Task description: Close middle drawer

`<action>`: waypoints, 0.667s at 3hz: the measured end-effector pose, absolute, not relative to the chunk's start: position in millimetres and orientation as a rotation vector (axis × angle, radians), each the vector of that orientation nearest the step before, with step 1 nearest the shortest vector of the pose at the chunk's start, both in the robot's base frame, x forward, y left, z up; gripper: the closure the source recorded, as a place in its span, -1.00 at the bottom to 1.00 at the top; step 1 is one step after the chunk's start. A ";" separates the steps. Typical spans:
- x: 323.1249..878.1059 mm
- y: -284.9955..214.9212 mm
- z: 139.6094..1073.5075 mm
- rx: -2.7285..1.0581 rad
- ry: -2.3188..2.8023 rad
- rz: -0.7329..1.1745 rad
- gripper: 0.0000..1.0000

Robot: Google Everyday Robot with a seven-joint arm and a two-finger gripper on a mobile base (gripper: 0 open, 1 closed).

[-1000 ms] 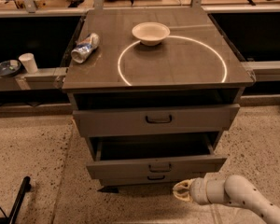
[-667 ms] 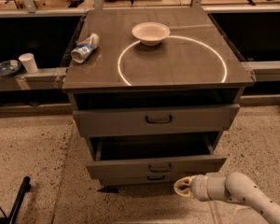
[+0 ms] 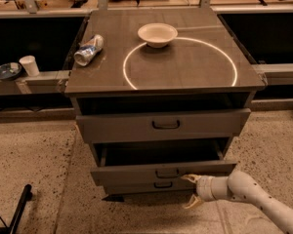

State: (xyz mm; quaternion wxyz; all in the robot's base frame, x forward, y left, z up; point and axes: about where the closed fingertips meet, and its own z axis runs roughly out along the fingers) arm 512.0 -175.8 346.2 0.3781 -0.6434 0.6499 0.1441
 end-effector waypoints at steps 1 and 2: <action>510.9 -176.1 345.7 -1.646 1.661 0.368 -1.00; 510.8 -176.1 345.7 -1.646 1.661 0.368 -1.00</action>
Offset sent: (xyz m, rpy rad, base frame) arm -0.0012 -0.0004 -0.0005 -0.0010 -0.0001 0.0005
